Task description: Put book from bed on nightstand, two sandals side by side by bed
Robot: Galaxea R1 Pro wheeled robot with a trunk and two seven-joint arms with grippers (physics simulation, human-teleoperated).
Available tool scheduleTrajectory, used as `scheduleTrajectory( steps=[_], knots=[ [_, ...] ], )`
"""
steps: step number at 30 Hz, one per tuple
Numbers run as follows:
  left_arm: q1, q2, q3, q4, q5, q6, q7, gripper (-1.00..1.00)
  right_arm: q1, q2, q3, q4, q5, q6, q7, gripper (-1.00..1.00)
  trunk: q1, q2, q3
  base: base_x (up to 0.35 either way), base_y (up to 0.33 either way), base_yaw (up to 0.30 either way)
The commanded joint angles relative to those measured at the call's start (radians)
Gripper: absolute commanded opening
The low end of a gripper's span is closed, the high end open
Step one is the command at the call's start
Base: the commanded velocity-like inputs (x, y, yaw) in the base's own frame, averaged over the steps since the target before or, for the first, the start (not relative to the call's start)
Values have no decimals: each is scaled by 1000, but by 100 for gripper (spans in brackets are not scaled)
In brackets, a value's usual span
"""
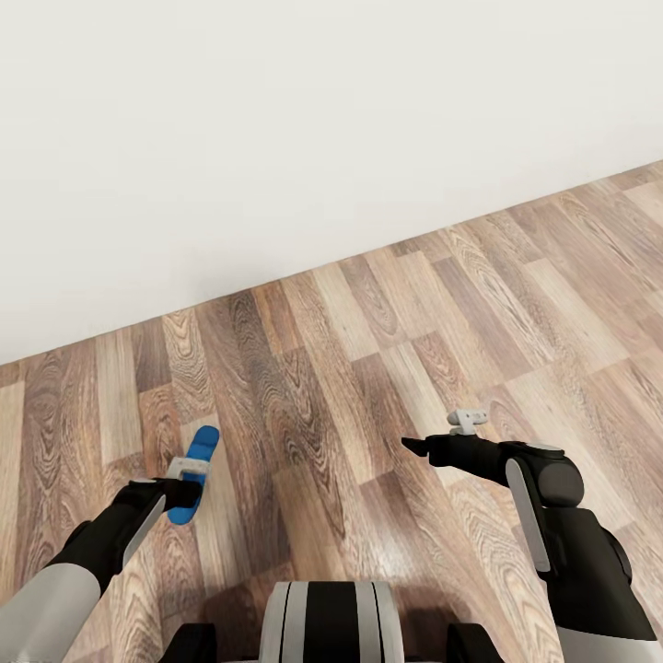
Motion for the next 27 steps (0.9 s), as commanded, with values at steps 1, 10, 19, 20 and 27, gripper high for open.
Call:
scheduleTrajectory(
  steps=[1, 10, 19, 20, 27],
  knots=[
    [-1, 2, -4, 5, 6, 2, 3, -100, -1, 0, -1, -1, -2, 6, 1, 100, 0, 0, -1, 0, 0, 0],
    [-2, 1, -5, 27, 5, -9, 2, -100, -1, -1, -2, -1, -2, 6, 1, 100, 0, 0, -1, 0, 0, 0],
    [-1, 1, -5, 28, 2, -13, 2, -100, -1, -2, -2, -1, -2, 6, 1, 100, 0, 0, -1, 0, 0, 0],
    [-1, 1, -5, 28, 2, -13, 2, -100, -1, -2, -2, -1, -2, 6, 1, 100, 0, 0, -1, 0, 0, 0],
    [1, 2, -4, 27, 2, -35, 1, -100, -1, -2, -2, -1, -2, 6, 1, 100, 0, 0, -1, 0, 0, 0]
  ],
)
